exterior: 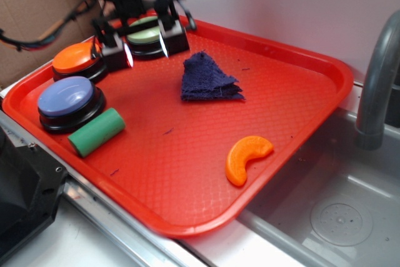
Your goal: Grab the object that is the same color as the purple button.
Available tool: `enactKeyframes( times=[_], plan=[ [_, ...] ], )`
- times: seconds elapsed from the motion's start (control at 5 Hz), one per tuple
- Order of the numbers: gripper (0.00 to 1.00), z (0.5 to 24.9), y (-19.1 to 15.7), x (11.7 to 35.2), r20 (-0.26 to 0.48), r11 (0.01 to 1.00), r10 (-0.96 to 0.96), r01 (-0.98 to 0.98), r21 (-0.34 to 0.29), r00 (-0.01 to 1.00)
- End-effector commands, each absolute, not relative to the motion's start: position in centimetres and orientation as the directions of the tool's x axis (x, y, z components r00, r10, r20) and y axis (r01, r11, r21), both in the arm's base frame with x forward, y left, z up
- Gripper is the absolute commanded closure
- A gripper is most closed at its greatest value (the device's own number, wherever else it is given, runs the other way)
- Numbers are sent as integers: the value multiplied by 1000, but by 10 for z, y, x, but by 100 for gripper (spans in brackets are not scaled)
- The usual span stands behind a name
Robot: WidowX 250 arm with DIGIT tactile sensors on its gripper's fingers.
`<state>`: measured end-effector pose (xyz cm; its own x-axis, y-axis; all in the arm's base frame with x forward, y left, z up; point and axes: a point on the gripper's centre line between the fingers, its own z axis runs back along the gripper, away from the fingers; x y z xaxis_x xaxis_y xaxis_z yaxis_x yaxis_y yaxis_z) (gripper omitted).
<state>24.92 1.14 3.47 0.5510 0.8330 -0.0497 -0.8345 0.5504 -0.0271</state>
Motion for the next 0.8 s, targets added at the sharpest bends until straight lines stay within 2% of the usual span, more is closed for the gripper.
enactKeyframes(
  times=[0.0,0.2,0.4,0.6],
  plan=[
    [0,28,-14,283,-15,615,782,-775,-148,623],
    [0,42,-24,283,7,662,745,-739,-127,667],
    [0,78,-31,272,85,695,718,-704,-142,691],
    [0,100,-42,266,145,735,678,-664,-135,721]
  ],
)
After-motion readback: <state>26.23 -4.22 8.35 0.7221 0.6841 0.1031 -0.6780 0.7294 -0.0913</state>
